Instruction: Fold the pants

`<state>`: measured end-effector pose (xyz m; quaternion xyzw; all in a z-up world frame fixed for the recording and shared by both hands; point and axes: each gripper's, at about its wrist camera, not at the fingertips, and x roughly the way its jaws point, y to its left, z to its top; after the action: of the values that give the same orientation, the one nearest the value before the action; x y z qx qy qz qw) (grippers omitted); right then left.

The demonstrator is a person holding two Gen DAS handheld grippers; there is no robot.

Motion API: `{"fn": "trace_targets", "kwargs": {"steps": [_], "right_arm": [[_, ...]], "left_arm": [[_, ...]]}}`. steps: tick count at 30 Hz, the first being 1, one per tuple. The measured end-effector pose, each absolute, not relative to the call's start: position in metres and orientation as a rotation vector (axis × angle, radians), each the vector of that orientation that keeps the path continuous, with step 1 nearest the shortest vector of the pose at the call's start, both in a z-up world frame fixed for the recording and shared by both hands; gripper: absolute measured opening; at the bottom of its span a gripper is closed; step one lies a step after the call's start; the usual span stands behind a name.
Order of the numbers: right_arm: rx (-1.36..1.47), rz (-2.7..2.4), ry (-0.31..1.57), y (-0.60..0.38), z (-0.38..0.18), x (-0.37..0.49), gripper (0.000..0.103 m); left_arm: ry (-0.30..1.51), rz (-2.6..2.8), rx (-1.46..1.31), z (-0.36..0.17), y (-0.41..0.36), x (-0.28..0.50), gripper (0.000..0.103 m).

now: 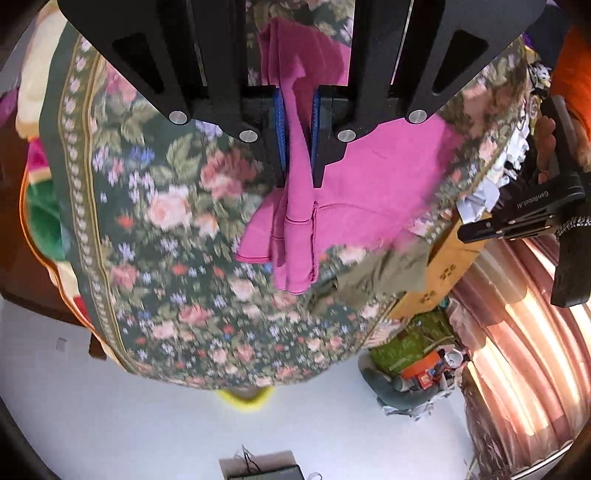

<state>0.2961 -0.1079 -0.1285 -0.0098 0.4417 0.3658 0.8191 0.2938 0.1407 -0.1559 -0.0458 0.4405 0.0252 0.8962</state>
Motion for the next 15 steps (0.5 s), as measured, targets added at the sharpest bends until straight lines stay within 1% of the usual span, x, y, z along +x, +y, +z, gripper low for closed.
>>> {"fn": "trace_targets", "kwargs": {"steps": [3,6,8,9,10,11,12,13,15], "right_arm": [[-0.044,0.775,0.93,-0.097,-0.125,0.303,0.01],[-0.051,0.762,0.943,-0.096,-0.131,0.309,0.01],[-0.047,0.749,0.958,-0.1,-0.136,0.312,0.01],[-0.046,0.741,0.967,-0.102,-0.139,0.311,0.01],[-0.044,0.736,0.974,-0.105,-0.142,0.311,0.01],[-0.043,0.73,0.984,-0.107,-0.145,0.311,0.01],[-0.044,0.727,0.989,-0.108,-0.148,0.311,0.01],[-0.046,0.725,0.995,-0.11,-0.151,0.311,0.01],[-0.055,0.724,0.999,-0.11,-0.154,0.31,0.01]], "left_arm": [[0.897,0.054,-0.101,-0.148,0.15,0.298,0.0],[0.945,0.015,-0.138,-0.155,0.156,0.305,0.001],[0.972,0.011,-0.161,-0.164,0.158,0.308,0.008],[0.982,0.007,-0.16,-0.169,0.156,0.309,0.018],[0.996,0.009,-0.157,-0.176,0.153,0.31,0.033],[1.005,0.014,-0.156,-0.183,0.151,0.312,0.041],[1.009,0.015,-0.156,-0.188,0.149,0.312,0.055],[1.021,0.009,-0.158,-0.195,0.147,0.313,0.063],[1.054,-0.006,-0.164,-0.208,0.141,0.317,0.065]]}}
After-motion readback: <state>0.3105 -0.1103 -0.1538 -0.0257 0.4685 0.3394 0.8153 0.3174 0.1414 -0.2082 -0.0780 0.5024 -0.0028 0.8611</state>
